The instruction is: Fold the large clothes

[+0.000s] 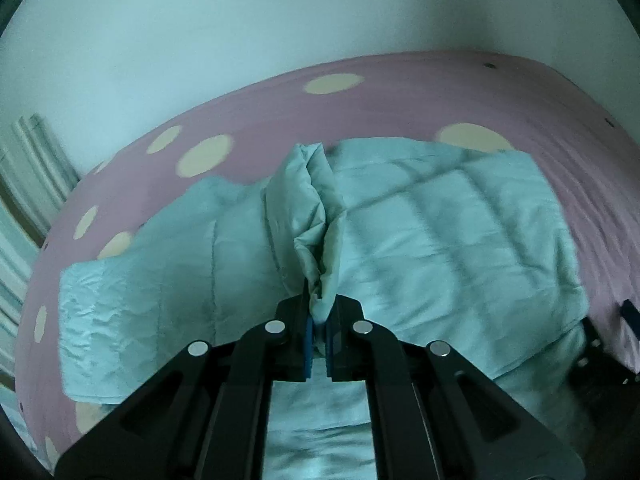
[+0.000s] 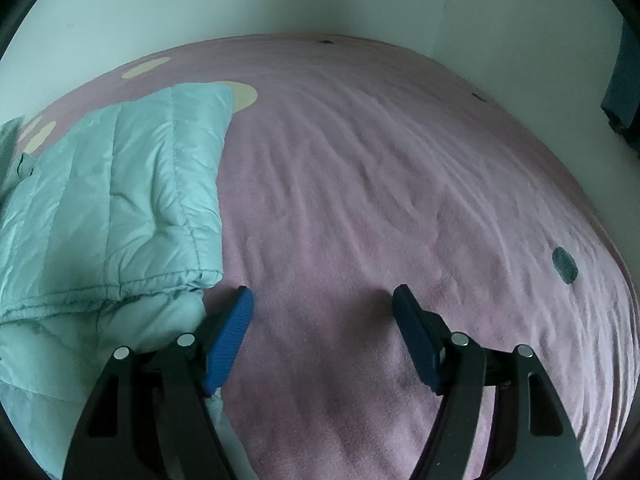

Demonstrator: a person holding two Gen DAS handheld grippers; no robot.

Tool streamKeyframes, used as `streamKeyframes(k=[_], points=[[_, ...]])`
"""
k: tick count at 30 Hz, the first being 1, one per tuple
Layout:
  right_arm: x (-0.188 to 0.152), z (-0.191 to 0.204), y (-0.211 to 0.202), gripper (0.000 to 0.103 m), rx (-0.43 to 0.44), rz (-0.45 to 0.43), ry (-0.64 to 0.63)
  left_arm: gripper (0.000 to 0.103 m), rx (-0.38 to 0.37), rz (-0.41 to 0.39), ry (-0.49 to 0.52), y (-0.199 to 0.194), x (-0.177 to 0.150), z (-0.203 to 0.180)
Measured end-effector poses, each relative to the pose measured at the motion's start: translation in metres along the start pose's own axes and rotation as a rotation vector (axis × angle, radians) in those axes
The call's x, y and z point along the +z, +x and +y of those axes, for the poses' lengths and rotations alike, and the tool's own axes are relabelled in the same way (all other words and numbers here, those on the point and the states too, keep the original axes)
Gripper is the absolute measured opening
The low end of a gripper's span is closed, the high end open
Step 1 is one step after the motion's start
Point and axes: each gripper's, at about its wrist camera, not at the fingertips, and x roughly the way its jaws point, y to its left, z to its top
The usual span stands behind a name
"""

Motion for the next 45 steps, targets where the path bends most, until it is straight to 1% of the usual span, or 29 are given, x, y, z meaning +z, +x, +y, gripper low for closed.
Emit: streamKeyframes(k=[4, 9, 11, 18, 20, 22, 23, 25, 26, 28, 29, 31, 33, 36, 39, 40, 41, 43, 45], points=[[0.000, -0.005, 0.002, 0.072, 0.006, 0.002, 0.006, 0.004, -0.028, 0.011, 0.054, 0.009, 0.007, -0.043], [0.001, -0.008, 0.004, 0.073, 0.009, 0.003, 0.010, 0.004, -0.050, 0.030, 0.102, 0.016, 0.007, -0.076], [0.001, -0.009, 0.005, 0.073, 0.011, 0.004, 0.013, 0.004, -0.054, 0.038, 0.116, 0.019, 0.004, -0.085], [0.000, -0.008, 0.004, 0.074, 0.008, 0.003, 0.012, 0.006, -0.074, 0.044, 0.133, 0.015, 0.000, -0.095], [-0.001, -0.007, 0.005, 0.074, 0.007, 0.003, 0.011, 0.011, -0.067, 0.042, 0.138, 0.013, 0.001, -0.095], [-0.001, -0.006, 0.005, 0.075, 0.004, 0.002, 0.010, 0.020, -0.080, 0.040, 0.130, 0.008, 0.002, -0.093], [-0.001, -0.005, 0.005, 0.075, 0.003, 0.002, 0.010, 0.023, -0.083, 0.035, 0.129, 0.003, 0.002, -0.091], [-0.002, -0.005, 0.006, 0.076, 0.001, 0.003, 0.013, 0.035, -0.080, 0.023, 0.126, -0.006, 0.002, -0.087], [-0.002, -0.005, 0.006, 0.077, 0.000, 0.003, 0.014, 0.037, -0.083, 0.015, 0.120, -0.012, 0.001, -0.084], [-0.002, -0.005, 0.006, 0.077, -0.004, 0.001, 0.014, 0.046, -0.093, 0.007, 0.107, -0.022, 0.000, -0.077], [-0.001, -0.004, 0.006, 0.077, -0.005, 0.001, 0.012, 0.048, -0.100, 0.001, 0.097, -0.029, -0.001, -0.072], [-0.001, -0.004, 0.005, 0.077, -0.004, -0.002, 0.014, 0.060, -0.110, -0.014, 0.080, -0.046, -0.006, -0.060], [-0.001, -0.006, 0.004, 0.077, -0.003, -0.002, 0.016, 0.065, -0.116, -0.033, 0.079, -0.060, -0.013, -0.048], [-0.001, -0.007, -0.001, 0.077, -0.012, 0.000, 0.014, 0.068, -0.092, -0.063, 0.057, -0.079, -0.024, -0.013], [0.000, -0.009, -0.020, 0.077, -0.020, -0.018, 0.019, 0.072, -0.034, -0.079, 0.007, -0.089, -0.039, 0.035], [0.001, -0.011, -0.027, 0.077, -0.017, -0.031, 0.024, 0.073, 0.006, -0.081, -0.016, -0.089, -0.047, 0.060], [0.002, -0.012, -0.037, 0.077, -0.013, -0.047, 0.032, 0.073, 0.036, -0.078, -0.029, -0.088, -0.051, 0.074], [0.007, -0.009, -0.052, 0.077, 0.024, -0.069, 0.041, 0.074, 0.114, -0.063, -0.074, -0.080, -0.063, 0.115], [0.013, 0.000, -0.065, 0.077, 0.078, -0.083, 0.037, 0.074, 0.166, -0.048, -0.115, -0.071, -0.071, 0.145]])
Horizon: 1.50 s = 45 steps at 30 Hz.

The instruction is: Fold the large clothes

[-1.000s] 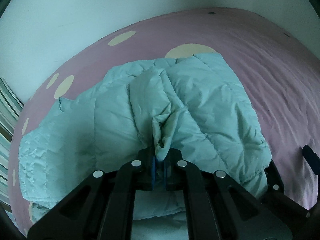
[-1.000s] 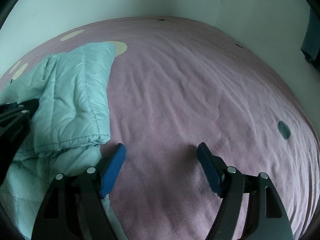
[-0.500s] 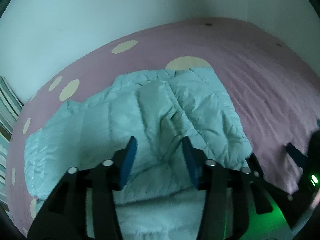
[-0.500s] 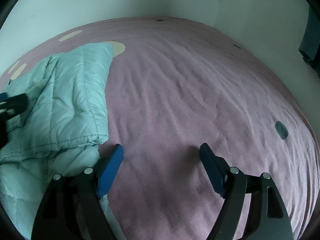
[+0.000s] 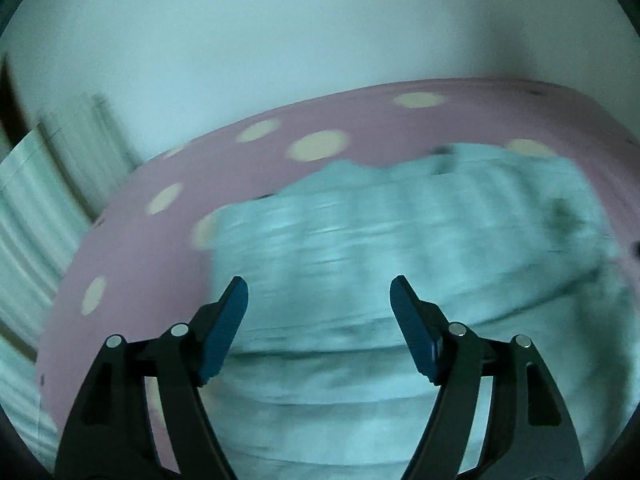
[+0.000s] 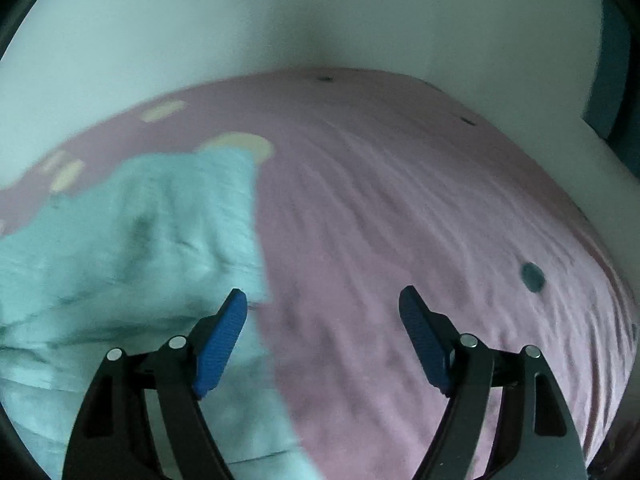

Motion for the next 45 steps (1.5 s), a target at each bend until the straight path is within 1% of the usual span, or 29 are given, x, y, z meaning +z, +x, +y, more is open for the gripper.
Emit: streamKeyframes(k=[2, 5, 7, 10, 11, 12, 13, 14, 16, 17, 18, 19, 22, 24, 27, 30, 33, 35, 37, 39, 41, 42, 43, 45], points=[[0.008, 0.024, -0.007, 0.077, 0.048, -0.018, -0.038, 0.074, 0.057, 0.033, -0.051, 0.019, -0.005, 0.032], [0.019, 0.058, -0.005, 0.077, 0.096, -0.029, -0.089, 0.074, 0.105, 0.074, -0.103, 0.044, -0.010, 0.064], [0.026, 0.082, 0.004, 0.077, 0.109, -0.025, -0.123, 0.074, 0.107, 0.095, -0.125, 0.056, -0.011, 0.077], [0.033, 0.106, 0.024, 0.069, 0.114, 0.003, -0.148, 0.074, 0.103, 0.117, -0.138, 0.067, -0.014, 0.086], [0.036, 0.111, 0.033, 0.062, 0.117, 0.020, -0.149, 0.074, 0.101, 0.120, -0.138, 0.070, -0.012, 0.087], [0.038, 0.115, 0.041, 0.057, 0.123, 0.042, -0.149, 0.074, 0.099, 0.123, -0.138, 0.072, -0.013, 0.090], [0.038, 0.116, 0.047, 0.048, 0.131, 0.060, -0.149, 0.074, 0.096, 0.124, -0.141, 0.075, -0.012, 0.091], [0.039, 0.118, 0.053, 0.032, 0.148, 0.083, -0.149, 0.074, 0.093, 0.123, -0.146, 0.073, -0.015, 0.094], [0.038, 0.121, 0.059, 0.014, 0.188, 0.124, -0.147, 0.074, 0.087, 0.122, -0.155, 0.076, -0.013, 0.097], [0.038, 0.119, 0.058, 0.010, 0.191, 0.122, -0.145, 0.074, 0.083, 0.120, -0.156, 0.078, -0.012, 0.097], [0.037, 0.118, 0.053, 0.009, 0.187, 0.111, -0.143, 0.074, 0.077, 0.118, -0.153, 0.080, -0.010, 0.096], [0.037, 0.115, 0.051, 0.008, 0.178, 0.102, -0.144, 0.074, 0.074, 0.113, -0.143, 0.082, -0.007, 0.094], [0.033, 0.104, 0.045, 0.008, 0.114, 0.077, -0.161, 0.074, 0.078, 0.097, -0.103, 0.091, -0.004, 0.082], [0.029, 0.097, 0.051, 0.008, 0.089, 0.095, -0.157, 0.074, 0.068, 0.122, -0.082, 0.103, -0.004, 0.072], [0.021, 0.097, 0.069, 0.008, 0.080, 0.152, -0.175, 0.074, 0.063, 0.181, -0.058, 0.123, -0.008, 0.063], [0.014, 0.100, 0.081, 0.008, 0.070, 0.166, -0.203, 0.075, 0.058, 0.205, -0.057, 0.135, -0.012, 0.059], [0.008, 0.103, 0.085, 0.008, 0.066, 0.149, -0.212, 0.080, 0.060, 0.211, -0.067, 0.142, -0.015, 0.058], [0.008, 0.104, 0.082, 0.010, 0.059, 0.134, -0.214, 0.079, 0.064, 0.207, -0.073, 0.139, -0.012, 0.060], [0.012, 0.105, 0.072, 0.011, 0.044, 0.115, -0.219, 0.077, 0.083, 0.203, -0.084, 0.130, -0.008, 0.063], [0.016, 0.105, 0.057, 0.024, 0.033, 0.095, -0.209, 0.077, 0.097, 0.187, -0.102, 0.119, -0.005, 0.067], [0.020, 0.101, 0.036, 0.050, 0.056, 0.037, -0.179, 0.077, 0.089, 0.153, -0.147, 0.101, 0.004, 0.074], [0.022, 0.102, 0.027, 0.054, 0.060, 0.010, -0.174, 0.077, 0.072, 0.133, -0.174, 0.092, 0.009, 0.076], [0.026, 0.108, 0.015, 0.055, 0.073, -0.030, -0.178, 0.077, 0.048, 0.107, -0.197, 0.085, 0.015, 0.076], [0.031, 0.120, 0.008, 0.055, 0.113, -0.046, -0.197, 0.077, 0.016, 0.071, -0.201, 0.080, 0.025, 0.070]])
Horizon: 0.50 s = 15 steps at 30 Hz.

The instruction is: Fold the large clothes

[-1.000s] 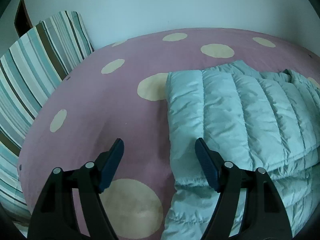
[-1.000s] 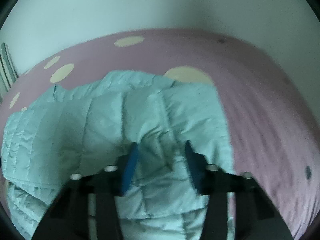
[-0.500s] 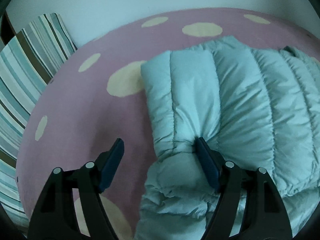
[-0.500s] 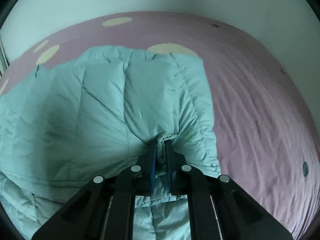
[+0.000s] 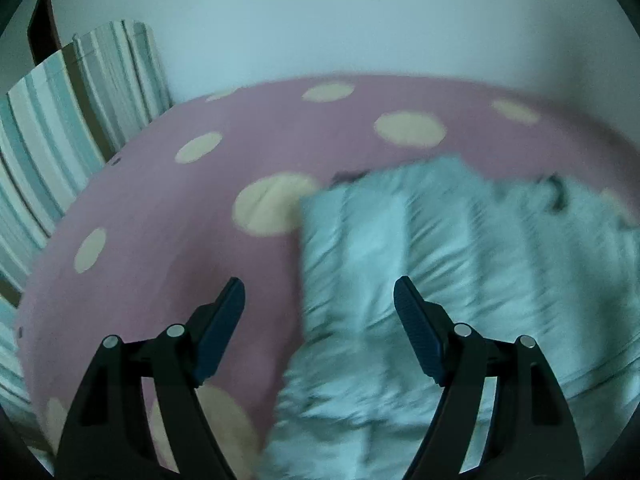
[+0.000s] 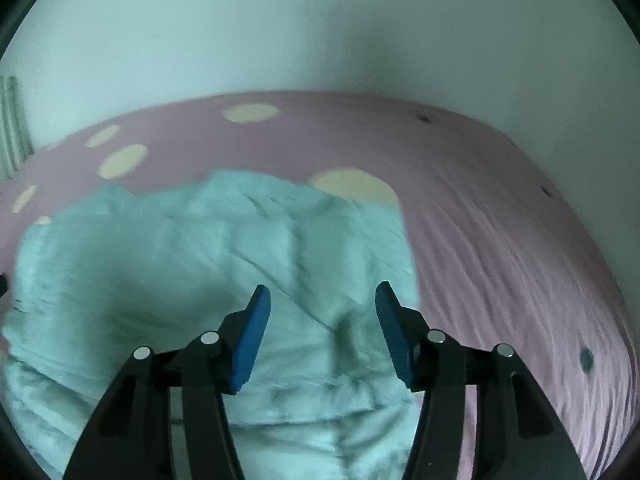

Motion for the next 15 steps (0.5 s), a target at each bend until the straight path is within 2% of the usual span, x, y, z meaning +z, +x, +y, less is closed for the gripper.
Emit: streamKeyframes(k=[2, 5, 8, 11, 15], points=[[0.005, 0.018, 0.009, 0.055, 0.068, 0.022, -0.022, 0.077, -0.011, -0.003, 0.038, 0.007, 0.005, -0.018], [0.004, 0.039, 0.028, 0.055, 0.085, 0.047, -0.067, 0.074, -0.012, 0.043, 0.076, 0.029, 0.004, -0.040], [-0.002, 0.054, 0.056, 0.055, 0.093, 0.117, -0.094, 0.074, 0.010, 0.103, 0.124, 0.055, -0.004, -0.056], [-0.013, 0.054, 0.074, 0.055, 0.107, 0.155, -0.081, 0.075, 0.011, 0.124, 0.139, 0.068, -0.011, -0.061], [-0.013, 0.056, 0.073, 0.055, 0.107, 0.159, -0.071, 0.073, 0.022, 0.123, 0.125, 0.065, -0.008, -0.060]])
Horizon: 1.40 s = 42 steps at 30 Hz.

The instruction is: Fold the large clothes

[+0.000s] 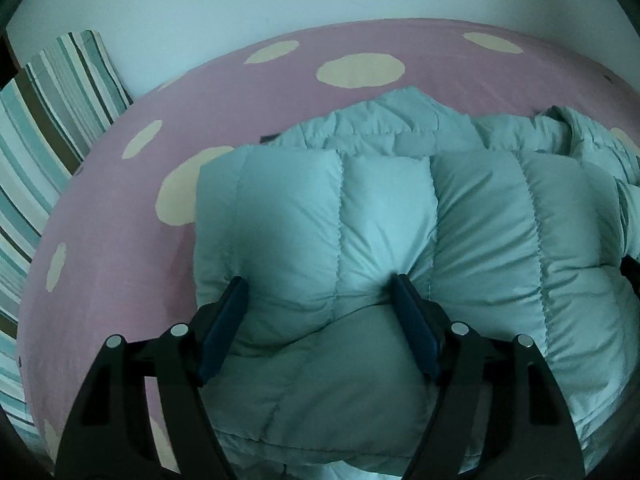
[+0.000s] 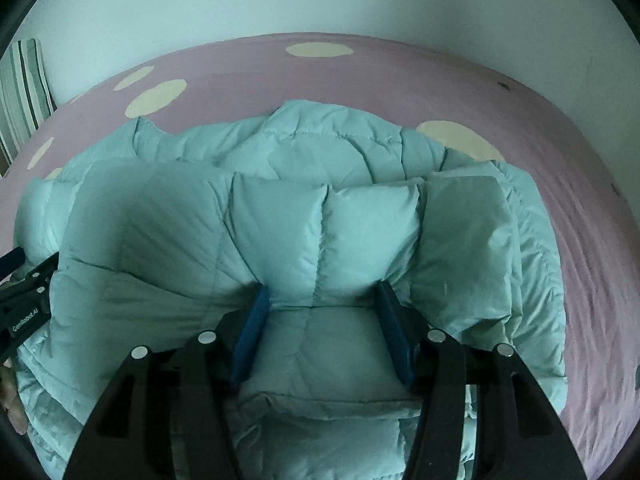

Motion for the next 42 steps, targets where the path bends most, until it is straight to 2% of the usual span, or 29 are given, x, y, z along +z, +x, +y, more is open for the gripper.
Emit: streamKeyframes(k=[3, 6, 11, 14, 16, 20, 25, 27, 32, 37, 42], points=[[0.012, 0.002, -0.015, 0.055, 0.009, -0.045, 0.023, 0.072, -0.006, -0.046, -0.043, -0.019, 0.006, 0.002], [0.020, 0.008, -0.018, 0.056, 0.041, -0.056, 0.024, 0.072, -0.057, -0.072, -0.069, -0.026, 0.014, -0.004], [0.028, 0.023, 0.012, 0.057, 0.027, -0.005, -0.023, 0.072, -0.055, 0.007, 0.008, 0.002, 0.014, -0.031], [0.023, 0.024, 0.026, 0.057, 0.030, 0.019, -0.028, 0.073, -0.045, 0.018, 0.042, 0.015, 0.008, -0.038], [0.024, 0.026, 0.021, 0.057, 0.028, 0.006, -0.032, 0.072, -0.051, 0.006, 0.031, 0.008, 0.009, -0.034], [0.017, 0.011, -0.017, 0.057, 0.054, -0.037, -0.009, 0.072, -0.080, -0.031, 0.003, -0.019, -0.001, -0.011], [-0.028, -0.034, -0.077, 0.060, 0.051, -0.087, 0.011, 0.072, -0.128, -0.102, -0.029, -0.065, -0.048, 0.037], [-0.049, -0.048, -0.093, 0.063, 0.033, -0.086, 0.020, 0.072, -0.100, -0.106, -0.016, -0.079, -0.075, 0.056], [-0.120, -0.081, -0.127, 0.063, -0.008, -0.039, 0.040, 0.073, -0.046, -0.048, -0.015, -0.107, -0.148, 0.097], [-0.193, -0.106, -0.153, 0.063, -0.020, 0.020, 0.078, 0.079, -0.141, 0.054, -0.060, -0.138, -0.225, 0.124], [-0.242, -0.118, -0.170, 0.064, -0.009, 0.045, 0.103, 0.079, -0.198, 0.095, -0.077, -0.156, -0.273, 0.133]])
